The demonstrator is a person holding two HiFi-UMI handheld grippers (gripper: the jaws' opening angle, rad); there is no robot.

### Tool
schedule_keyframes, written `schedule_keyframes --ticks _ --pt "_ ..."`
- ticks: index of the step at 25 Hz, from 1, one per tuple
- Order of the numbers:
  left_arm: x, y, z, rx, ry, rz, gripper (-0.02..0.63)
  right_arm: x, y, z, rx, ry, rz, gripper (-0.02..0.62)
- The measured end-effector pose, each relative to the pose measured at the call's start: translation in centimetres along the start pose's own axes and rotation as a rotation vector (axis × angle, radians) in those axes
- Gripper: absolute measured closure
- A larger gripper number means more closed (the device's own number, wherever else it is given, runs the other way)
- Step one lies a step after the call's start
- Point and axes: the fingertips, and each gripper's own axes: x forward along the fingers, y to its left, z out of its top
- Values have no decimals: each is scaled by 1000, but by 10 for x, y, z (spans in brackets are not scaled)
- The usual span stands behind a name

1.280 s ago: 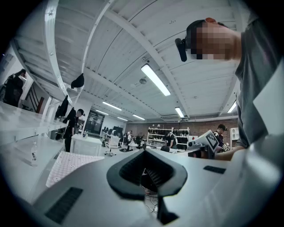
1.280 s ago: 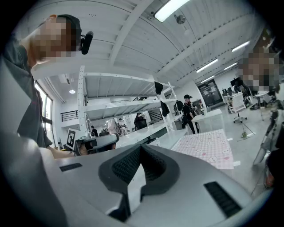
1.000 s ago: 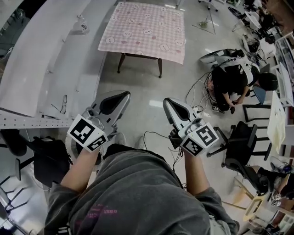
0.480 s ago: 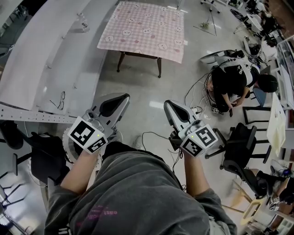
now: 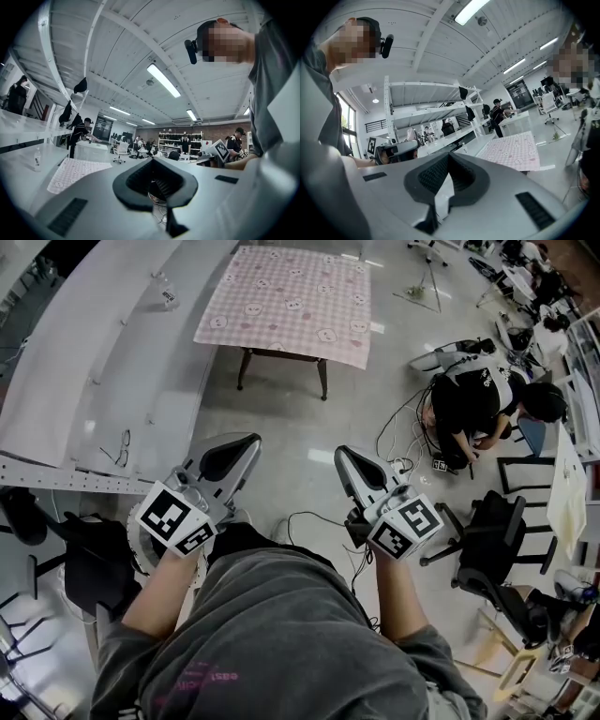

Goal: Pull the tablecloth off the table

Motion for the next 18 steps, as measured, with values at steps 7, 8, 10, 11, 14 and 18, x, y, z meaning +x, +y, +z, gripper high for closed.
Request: schedule_keyframes --ticks 7,8,10,11,14,18 --pt "9 6 -3 -3 -2 2 606 0 -12 4 -4 -6 -9 592" --pt "10 8 -4 -6 -5 4 606 1 -14 4 -4 -4 -11 592" --pt "11 14 -5 -14 -10 10 606 5 -18 2 -3 1 -14 592" --pt "13 18 -6 -17 -12 12 606 7 -20 2 -2 4 -16 592" --pt "17 32 -8 -24 -16 14 606 18 -28 1 -3 14 -20 592" --pt "28 53 -8 -28 -20 10 606 37 -40 5 -3 15 -30 592"
